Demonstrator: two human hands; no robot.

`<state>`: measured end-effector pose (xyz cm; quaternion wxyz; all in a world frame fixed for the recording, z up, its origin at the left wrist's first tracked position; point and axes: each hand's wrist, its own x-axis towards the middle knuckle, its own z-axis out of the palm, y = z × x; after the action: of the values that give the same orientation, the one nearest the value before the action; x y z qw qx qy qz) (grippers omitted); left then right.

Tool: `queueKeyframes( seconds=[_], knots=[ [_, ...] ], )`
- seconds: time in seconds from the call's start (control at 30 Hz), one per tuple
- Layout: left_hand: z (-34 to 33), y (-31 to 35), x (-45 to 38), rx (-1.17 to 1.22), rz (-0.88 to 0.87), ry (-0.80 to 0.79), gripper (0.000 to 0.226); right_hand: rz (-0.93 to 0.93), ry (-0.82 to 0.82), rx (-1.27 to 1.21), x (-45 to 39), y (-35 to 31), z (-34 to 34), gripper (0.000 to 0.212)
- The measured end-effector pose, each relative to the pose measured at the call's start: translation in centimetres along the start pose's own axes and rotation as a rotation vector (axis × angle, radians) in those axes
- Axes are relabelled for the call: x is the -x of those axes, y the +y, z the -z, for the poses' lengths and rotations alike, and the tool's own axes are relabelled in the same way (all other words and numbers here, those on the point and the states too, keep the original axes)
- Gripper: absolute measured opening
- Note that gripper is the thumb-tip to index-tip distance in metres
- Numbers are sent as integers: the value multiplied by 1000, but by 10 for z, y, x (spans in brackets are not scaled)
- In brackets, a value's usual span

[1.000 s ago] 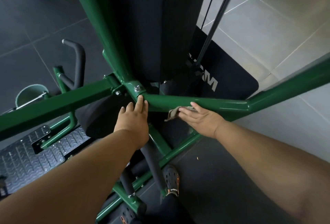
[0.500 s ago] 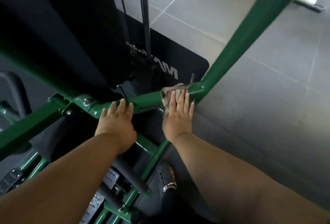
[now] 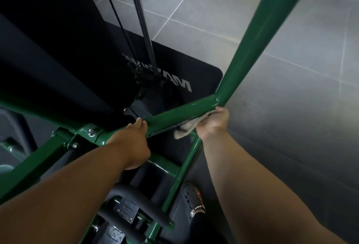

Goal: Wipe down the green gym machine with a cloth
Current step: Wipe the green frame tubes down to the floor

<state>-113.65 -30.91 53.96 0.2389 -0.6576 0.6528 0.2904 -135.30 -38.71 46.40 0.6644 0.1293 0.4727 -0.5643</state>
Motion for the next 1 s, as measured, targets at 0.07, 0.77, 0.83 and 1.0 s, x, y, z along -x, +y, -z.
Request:
queueKeyframes(
  seconds=[0.07, 0.77, 0.83, 1.0],
  knots=[
    [-4, 0, 0, -2, 1, 7, 93, -56, 15, 85, 11, 9, -7, 24],
    [0, -2, 7, 37, 12, -39, 98, 627, -73, 2056, 14, 25, -34, 84],
    [4, -6, 5, 64, 5, -53, 97, 664, -54, 2127, -9, -4, -38, 81],
    [0, -8, 6, 114, 5, -37, 96, 790, -87, 2274, -10, -2, -19, 72]
  ],
)
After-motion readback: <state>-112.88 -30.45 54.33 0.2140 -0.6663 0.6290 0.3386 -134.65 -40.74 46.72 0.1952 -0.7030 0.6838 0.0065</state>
